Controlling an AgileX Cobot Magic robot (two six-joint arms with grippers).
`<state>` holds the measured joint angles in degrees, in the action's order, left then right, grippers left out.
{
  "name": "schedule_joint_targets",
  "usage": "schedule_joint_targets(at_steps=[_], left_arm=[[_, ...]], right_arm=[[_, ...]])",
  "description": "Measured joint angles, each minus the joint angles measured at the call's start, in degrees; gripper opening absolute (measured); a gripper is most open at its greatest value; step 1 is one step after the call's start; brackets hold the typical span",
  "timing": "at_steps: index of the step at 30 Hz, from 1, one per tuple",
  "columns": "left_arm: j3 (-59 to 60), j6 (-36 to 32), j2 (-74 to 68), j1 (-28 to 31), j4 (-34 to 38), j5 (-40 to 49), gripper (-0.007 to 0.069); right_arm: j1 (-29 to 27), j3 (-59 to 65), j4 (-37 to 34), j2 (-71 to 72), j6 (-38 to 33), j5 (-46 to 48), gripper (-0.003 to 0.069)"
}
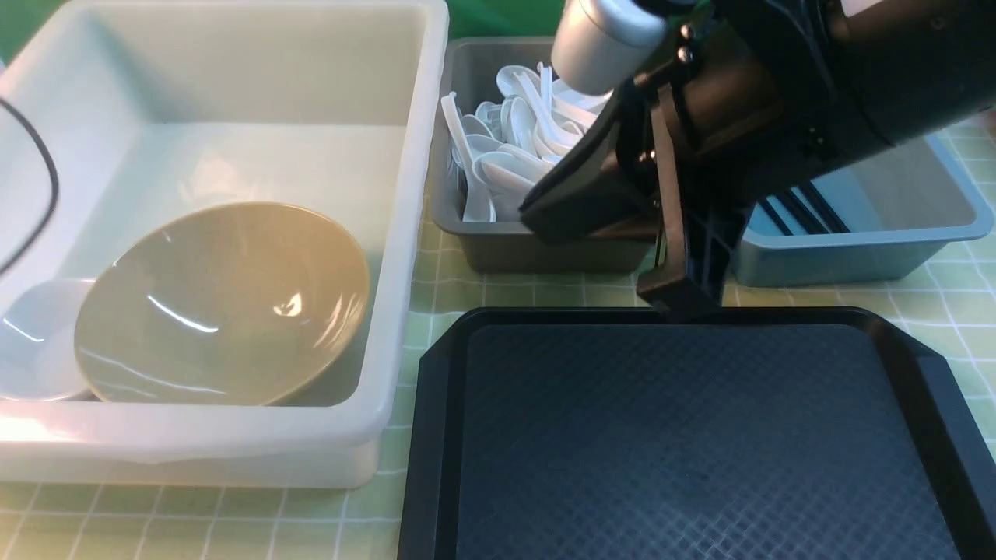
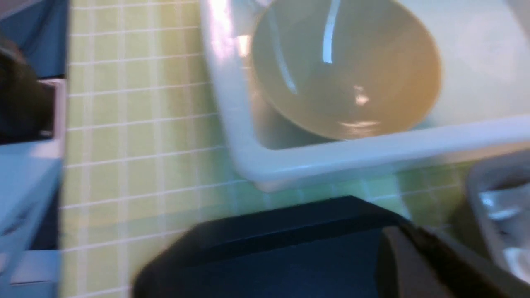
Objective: On green table put chopsticks spoon bowls plates into blue grey white boxes.
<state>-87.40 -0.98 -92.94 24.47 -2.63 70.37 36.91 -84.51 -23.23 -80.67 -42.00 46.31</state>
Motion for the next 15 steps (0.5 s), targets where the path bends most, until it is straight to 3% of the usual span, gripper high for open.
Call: schedule_joint_targets(at_steps=[6,10,12,15], left_arm=[[-0.4,-6.5,8.1,-0.9,14.2,0.5,0.0379],[-0.7,-14.6,11.6,-7.1,29.3,-0.5,0.0369],[-0.7,-18.8,11.7,-12.1,33.9,-0.3,0.0328],[-0.7,-22.1,11.7,-20.9,36.7,0.1,0.0193]], right_arm=[[-5.8,0.0,5.3,0.0,6.6,-2.0,0.0057],[-13.7,0.0,5.9,0.0,13.6,-2.0,0.0061],[-16.9,0.0,6.1,0.0,16.2,-1.3,0.0065],[-20.2,1.7,7.0,1.1,20.7,1.5,0.0071]])
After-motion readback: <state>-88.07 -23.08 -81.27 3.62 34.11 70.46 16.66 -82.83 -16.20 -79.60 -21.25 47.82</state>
